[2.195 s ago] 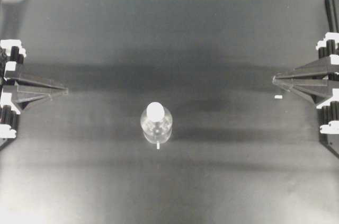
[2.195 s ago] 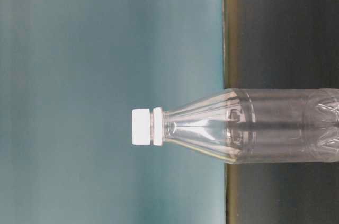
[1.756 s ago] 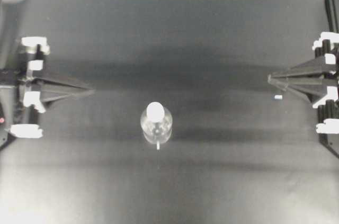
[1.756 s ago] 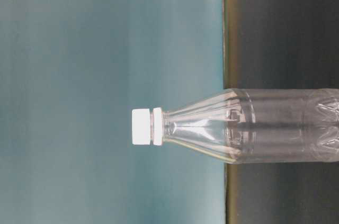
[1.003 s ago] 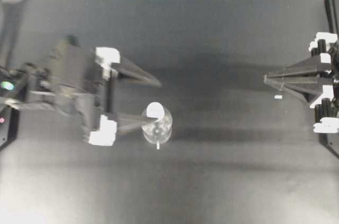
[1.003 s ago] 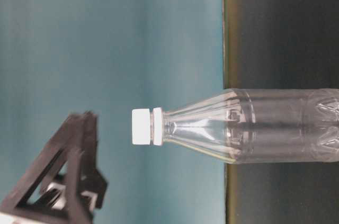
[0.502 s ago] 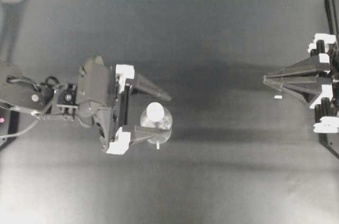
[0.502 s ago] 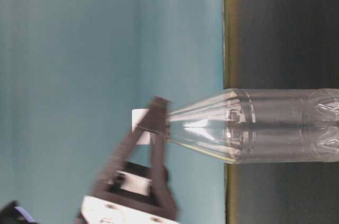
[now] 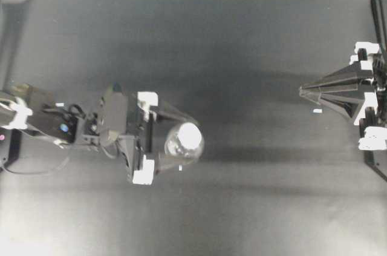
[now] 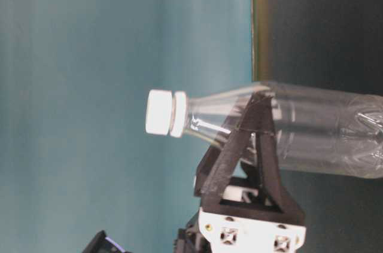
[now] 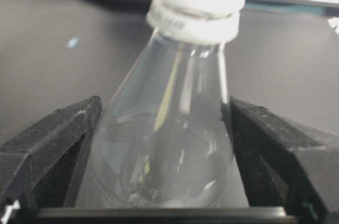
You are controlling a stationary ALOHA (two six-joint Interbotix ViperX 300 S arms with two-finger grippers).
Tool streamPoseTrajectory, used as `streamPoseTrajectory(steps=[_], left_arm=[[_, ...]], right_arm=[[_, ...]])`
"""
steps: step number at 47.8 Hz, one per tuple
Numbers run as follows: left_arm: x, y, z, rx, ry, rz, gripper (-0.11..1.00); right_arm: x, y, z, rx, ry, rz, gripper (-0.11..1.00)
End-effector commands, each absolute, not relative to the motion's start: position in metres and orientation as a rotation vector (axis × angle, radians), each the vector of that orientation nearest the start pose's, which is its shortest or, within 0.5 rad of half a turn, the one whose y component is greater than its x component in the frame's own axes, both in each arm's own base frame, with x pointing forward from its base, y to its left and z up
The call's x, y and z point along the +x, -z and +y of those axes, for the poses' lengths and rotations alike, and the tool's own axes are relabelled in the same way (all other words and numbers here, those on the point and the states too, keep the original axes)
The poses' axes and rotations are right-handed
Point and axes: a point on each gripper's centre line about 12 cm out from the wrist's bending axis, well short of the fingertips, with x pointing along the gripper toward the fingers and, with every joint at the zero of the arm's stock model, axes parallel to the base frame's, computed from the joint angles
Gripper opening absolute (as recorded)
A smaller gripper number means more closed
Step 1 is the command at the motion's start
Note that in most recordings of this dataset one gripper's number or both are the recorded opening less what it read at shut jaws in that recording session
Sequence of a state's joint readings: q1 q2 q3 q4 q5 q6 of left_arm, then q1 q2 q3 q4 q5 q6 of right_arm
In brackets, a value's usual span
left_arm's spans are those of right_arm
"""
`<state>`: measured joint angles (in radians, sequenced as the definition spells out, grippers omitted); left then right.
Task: Open the bottle cap by holding the bottle with the left arm and twisting the cap with the right arm.
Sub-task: 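Close the left gripper around the bottle body, then swing the right gripper over the bottle's white cap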
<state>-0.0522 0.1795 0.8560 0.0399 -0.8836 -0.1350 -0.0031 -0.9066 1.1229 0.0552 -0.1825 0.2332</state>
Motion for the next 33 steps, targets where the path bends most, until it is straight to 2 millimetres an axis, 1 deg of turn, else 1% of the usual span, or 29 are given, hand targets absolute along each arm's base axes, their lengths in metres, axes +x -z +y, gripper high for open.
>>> streamPoseTrajectory(steps=[1,6,16,27,33], left_arm=[[0.384,-0.127,-0.028,-0.108,0.086,0.180,0.94],[0.382,-0.117,-0.028,-0.105,0.084,0.214,0.94],[0.375,-0.104,-0.026,-0.104,0.075,0.287,0.96],[0.374,-0.100,-0.024,-0.103,0.069,0.306,0.98],[0.374,-0.094,-0.025,-0.104,0.071,0.321,0.98]], right_arm=[[0.214,-0.299,-0.006,0.306,0.034,0.009,0.00],[0.215,-0.300,-0.006,0.309,0.034,0.006,0.00],[0.215,-0.301,-0.006,0.310,0.033,0.004,0.00],[0.215,-0.301,-0.006,0.310,0.034,0.007,0.00],[0.215,-0.301,-0.006,0.310,0.032,0.008,0.00]])
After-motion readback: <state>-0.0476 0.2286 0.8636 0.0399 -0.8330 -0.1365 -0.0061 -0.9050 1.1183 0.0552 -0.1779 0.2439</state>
